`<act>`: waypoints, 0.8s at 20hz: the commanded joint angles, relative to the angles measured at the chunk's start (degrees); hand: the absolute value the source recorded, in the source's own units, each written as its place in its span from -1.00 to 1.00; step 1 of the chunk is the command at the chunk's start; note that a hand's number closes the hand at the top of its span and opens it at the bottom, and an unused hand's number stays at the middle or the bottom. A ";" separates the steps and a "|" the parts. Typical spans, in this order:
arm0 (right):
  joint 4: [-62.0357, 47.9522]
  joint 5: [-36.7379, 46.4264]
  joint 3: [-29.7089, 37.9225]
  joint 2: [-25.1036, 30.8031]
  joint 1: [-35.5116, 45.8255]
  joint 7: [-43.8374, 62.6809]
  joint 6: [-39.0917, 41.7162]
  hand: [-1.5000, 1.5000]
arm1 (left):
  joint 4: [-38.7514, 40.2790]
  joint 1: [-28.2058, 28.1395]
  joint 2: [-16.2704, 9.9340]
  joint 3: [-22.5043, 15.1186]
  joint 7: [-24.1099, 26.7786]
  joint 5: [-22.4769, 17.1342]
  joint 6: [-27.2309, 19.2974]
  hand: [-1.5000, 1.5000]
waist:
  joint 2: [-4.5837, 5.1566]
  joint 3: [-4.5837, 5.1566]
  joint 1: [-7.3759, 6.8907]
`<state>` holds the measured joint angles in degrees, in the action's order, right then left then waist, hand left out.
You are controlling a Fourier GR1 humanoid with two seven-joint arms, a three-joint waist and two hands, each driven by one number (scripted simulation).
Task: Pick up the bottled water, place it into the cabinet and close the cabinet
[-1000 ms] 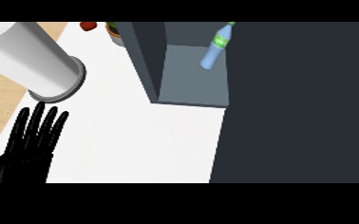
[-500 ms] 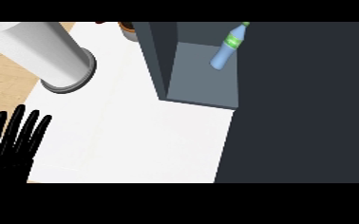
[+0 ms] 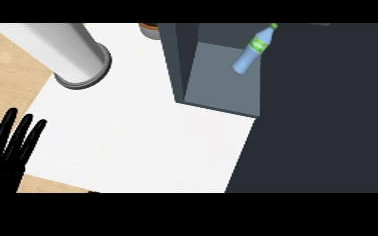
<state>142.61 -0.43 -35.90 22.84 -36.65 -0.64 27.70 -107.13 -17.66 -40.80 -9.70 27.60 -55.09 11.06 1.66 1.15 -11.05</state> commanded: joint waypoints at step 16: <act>0.96 1.02 -4.12 3.27 17.09 9.10 5.67 1.00 | 1.67 1.60 -2.62 2.33 -1.33 -1.52 2.95 -1.00 | 0.05 0.72 -2.32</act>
<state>142.46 -1.30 -34.07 27.75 -23.70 2.78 33.05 -105.83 -16.43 -43.23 -7.82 26.16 -56.52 13.59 1.62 1.70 -13.39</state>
